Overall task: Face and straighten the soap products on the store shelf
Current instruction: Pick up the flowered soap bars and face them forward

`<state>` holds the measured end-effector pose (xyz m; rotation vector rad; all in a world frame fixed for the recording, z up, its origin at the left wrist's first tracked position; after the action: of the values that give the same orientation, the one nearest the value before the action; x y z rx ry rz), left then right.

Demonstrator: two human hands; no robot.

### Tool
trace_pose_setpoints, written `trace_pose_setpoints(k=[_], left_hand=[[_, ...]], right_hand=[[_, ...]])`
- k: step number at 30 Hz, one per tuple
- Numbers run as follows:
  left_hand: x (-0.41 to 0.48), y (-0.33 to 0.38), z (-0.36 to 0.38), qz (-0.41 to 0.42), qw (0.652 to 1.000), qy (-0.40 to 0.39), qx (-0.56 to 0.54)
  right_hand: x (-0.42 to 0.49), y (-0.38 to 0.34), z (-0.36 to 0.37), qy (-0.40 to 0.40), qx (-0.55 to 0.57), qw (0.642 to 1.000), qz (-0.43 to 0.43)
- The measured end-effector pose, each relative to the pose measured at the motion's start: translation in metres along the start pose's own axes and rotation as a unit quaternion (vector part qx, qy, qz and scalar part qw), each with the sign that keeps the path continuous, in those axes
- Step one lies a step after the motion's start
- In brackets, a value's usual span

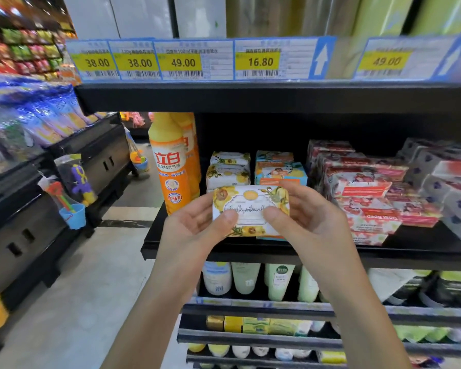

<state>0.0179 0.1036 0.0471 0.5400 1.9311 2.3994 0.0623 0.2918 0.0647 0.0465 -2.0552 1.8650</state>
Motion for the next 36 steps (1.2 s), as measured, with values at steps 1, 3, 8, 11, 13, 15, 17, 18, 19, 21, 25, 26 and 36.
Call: trace_pose_setpoints(k=[1,3,8,11,13,15,17,18,19,21,25,26,36], left_hand=[[0.000,0.001,0.001,0.008,1.000,-0.003,0.001],[0.001,0.003,0.002,0.019,1.000,-0.004,0.001],[0.001,0.004,0.003,0.020,0.999,-0.019,-0.018],[-0.002,0.002,0.002,0.009,0.999,-0.034,-0.006],[-0.004,0.001,0.003,-0.008,0.999,-0.052,0.008],[-0.005,0.001,0.003,-0.032,0.998,-0.063,0.001],[-0.006,0.001,0.003,-0.048,0.996,-0.070,-0.022],[-0.006,0.002,0.004,-0.050,0.996,-0.071,-0.032],[-0.006,0.003,0.005,-0.046,0.996,-0.069,-0.035],[-0.006,0.004,0.007,-0.033,0.997,-0.059,-0.032],[-0.007,0.003,0.009,-0.019,0.998,-0.036,-0.040],[-0.006,0.003,0.009,-0.015,0.999,-0.032,-0.040],[-0.007,-0.005,0.013,0.024,1.000,-0.008,-0.019]], right_hand=[[0.000,0.000,0.000,-0.008,0.015,1.000,0.005],[0.000,-0.001,0.001,-0.019,0.040,0.999,0.007],[-0.003,0.000,0.003,-0.003,0.071,0.997,-0.001],[-0.007,0.002,0.003,0.004,0.073,0.997,-0.015],[-0.009,0.004,0.002,0.007,0.077,0.997,-0.028],[-0.011,0.005,0.001,0.015,0.088,0.995,-0.039],[-0.014,0.008,0.001,0.018,0.085,0.995,-0.052],[-0.015,0.008,0.002,0.015,0.081,0.995,-0.060],[-0.016,0.010,0.003,0.012,0.079,0.994,-0.068],[-0.016,0.012,0.004,0.004,0.085,0.993,-0.079],[-0.016,0.016,0.005,-0.016,0.080,0.994,-0.070],[-0.016,0.017,0.005,-0.021,0.082,0.995,-0.058],[-0.013,0.016,0.003,-0.045,0.077,0.996,0.026]])
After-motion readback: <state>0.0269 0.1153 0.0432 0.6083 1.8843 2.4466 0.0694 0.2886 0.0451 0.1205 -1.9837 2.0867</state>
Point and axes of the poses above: each hand's wrist, its own x-axis towards the middle knuckle, its own z-axis out of the palm, y = z × x, the point moved 2 cm from there along x, towards the middle knuckle, and after that the axes turned 2 degrees about z, right-handed, at the moved point
